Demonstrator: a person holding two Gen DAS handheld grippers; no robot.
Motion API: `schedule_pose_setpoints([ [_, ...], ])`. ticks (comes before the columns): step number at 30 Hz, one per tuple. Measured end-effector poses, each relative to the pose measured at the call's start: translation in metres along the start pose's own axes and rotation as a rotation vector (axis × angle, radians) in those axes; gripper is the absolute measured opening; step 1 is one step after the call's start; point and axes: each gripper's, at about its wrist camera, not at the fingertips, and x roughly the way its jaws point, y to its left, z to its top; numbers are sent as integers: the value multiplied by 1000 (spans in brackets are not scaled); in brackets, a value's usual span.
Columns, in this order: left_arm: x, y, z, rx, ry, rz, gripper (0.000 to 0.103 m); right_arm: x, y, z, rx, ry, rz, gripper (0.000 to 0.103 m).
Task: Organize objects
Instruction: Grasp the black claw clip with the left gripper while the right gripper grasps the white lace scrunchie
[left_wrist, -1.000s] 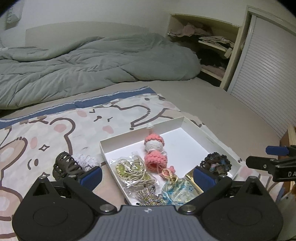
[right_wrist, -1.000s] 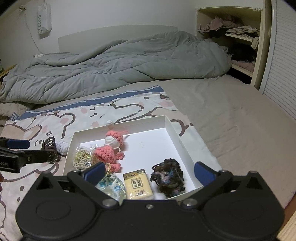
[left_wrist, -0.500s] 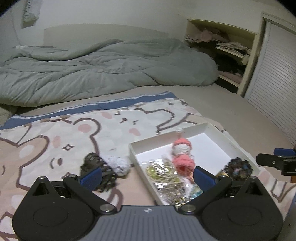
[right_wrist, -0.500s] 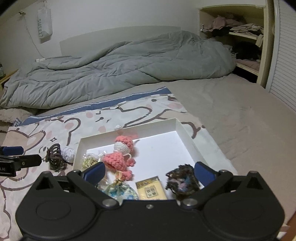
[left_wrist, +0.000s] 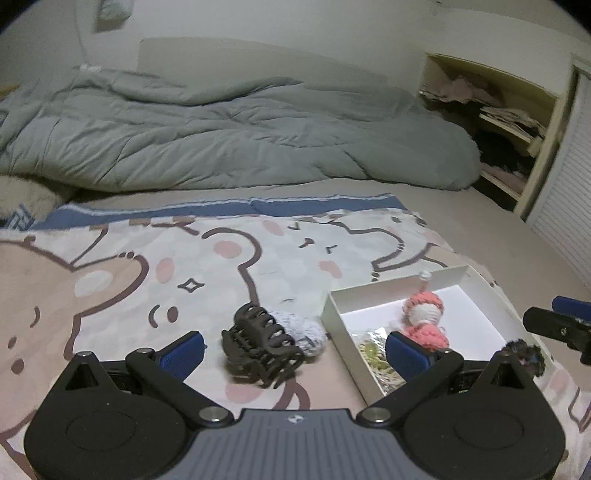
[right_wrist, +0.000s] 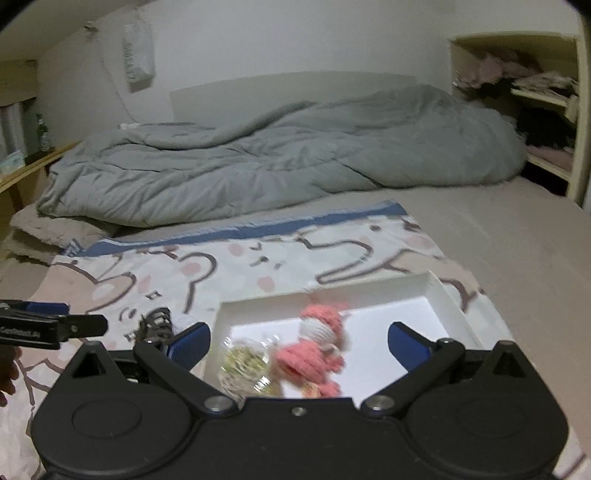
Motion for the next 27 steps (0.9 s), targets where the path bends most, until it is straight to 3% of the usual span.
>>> schedule_pose_setpoints([
  [8, 30, 26, 3, -177, 48, -5, 97, 28, 28, 13, -123, -9, 28, 103],
  [17, 77, 41, -5, -349, 126, -14, 84, 75, 69, 10, -399, 8, 39, 103],
  [20, 84, 52, -6, -422, 122, -6, 81, 90, 83, 9, -465, 21, 62, 91],
  [23, 93, 60, -8, -451, 139, -2, 76, 103, 96, 6, -528, 31, 102, 90],
  [27, 105, 71, -10, -517, 162, -28, 71, 119, 121, -6, -744, 33, 144, 85],
])
